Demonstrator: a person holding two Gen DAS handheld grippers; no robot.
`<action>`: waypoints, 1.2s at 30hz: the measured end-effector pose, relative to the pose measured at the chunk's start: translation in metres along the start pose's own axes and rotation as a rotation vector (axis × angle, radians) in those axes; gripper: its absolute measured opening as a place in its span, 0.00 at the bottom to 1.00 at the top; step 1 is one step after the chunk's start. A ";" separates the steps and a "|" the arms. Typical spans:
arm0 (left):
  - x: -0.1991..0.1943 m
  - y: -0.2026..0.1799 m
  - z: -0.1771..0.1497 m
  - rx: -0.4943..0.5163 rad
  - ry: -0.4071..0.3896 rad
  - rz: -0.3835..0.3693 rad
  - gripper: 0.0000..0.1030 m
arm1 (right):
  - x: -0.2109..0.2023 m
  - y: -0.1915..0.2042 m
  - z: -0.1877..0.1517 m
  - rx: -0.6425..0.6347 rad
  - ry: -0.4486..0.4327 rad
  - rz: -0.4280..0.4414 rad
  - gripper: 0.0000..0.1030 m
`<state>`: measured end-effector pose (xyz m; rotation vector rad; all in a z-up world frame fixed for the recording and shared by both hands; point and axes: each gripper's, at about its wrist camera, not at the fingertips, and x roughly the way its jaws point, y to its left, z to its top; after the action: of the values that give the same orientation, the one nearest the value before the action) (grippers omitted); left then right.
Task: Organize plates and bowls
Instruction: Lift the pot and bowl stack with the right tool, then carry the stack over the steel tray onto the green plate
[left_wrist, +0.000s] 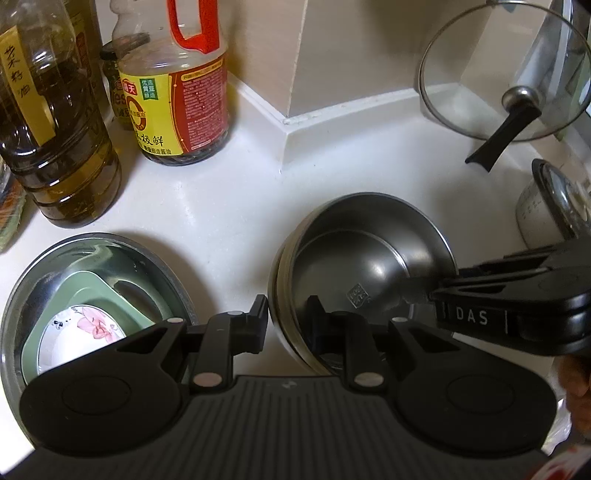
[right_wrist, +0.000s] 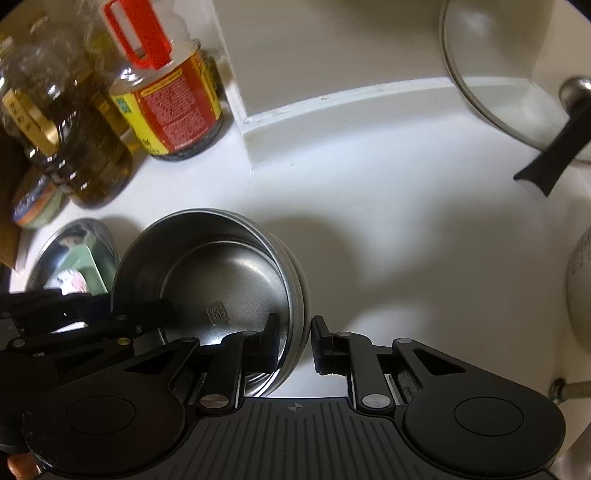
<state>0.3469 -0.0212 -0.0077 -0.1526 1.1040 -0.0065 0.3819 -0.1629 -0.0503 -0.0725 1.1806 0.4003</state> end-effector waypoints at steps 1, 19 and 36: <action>0.000 -0.001 0.001 0.002 0.005 0.002 0.20 | 0.000 0.002 0.002 -0.015 0.008 -0.007 0.16; 0.001 0.009 0.005 -0.046 0.045 0.016 0.21 | 0.008 0.019 0.021 -0.140 0.032 -0.046 0.12; -0.012 0.027 0.014 -0.076 0.010 0.038 0.23 | 0.007 0.035 0.035 -0.145 0.014 -0.010 0.12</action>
<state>0.3519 0.0080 0.0054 -0.1996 1.1178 0.0687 0.4034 -0.1190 -0.0375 -0.2072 1.1632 0.4773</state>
